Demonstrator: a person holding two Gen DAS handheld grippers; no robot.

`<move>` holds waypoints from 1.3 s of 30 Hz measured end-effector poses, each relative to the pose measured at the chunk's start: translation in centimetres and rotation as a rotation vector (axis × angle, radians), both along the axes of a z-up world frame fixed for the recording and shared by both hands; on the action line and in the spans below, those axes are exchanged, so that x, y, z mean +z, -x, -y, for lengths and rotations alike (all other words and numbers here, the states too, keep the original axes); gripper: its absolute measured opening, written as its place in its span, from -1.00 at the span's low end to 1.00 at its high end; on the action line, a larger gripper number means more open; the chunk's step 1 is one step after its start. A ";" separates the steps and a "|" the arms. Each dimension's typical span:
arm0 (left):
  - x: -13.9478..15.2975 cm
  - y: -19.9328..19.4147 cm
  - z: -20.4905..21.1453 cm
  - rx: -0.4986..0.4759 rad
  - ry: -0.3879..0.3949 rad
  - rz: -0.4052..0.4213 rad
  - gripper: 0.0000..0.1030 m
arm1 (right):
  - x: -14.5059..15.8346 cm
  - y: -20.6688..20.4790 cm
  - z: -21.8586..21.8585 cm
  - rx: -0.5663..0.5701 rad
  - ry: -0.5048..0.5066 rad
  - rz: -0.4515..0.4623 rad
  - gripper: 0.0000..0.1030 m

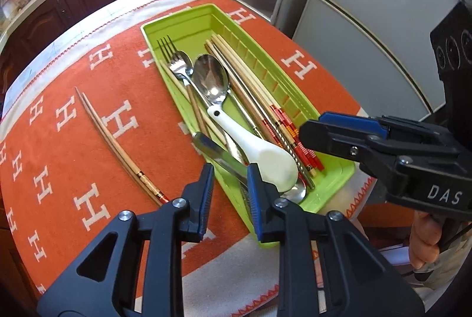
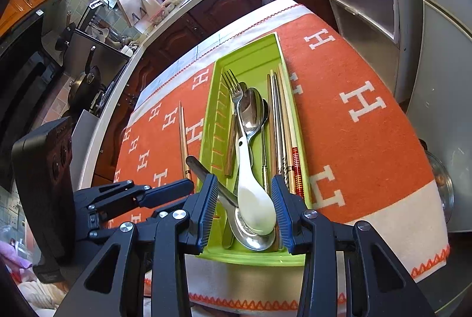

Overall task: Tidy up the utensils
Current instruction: 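Lower both held spoons into the green tray and open both tools, then move the open right tool over the pair of wooden chopsticks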

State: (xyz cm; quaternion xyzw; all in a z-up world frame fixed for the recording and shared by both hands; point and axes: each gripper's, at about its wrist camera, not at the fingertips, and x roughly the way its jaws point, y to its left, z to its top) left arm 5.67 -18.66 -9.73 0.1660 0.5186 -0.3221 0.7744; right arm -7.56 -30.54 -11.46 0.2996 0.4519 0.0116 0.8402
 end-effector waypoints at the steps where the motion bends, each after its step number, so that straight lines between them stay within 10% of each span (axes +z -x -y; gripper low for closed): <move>1: 0.1 0.0 -0.2 0.006 -0.005 0.004 -0.61 | 0.0 0.0 0.0 0.002 0.001 0.000 -0.27; 39: 2.2 -3.6 -19.7 0.444 0.057 0.045 -0.28 | 4.1 -9.9 -14.5 0.380 0.224 -0.028 -0.24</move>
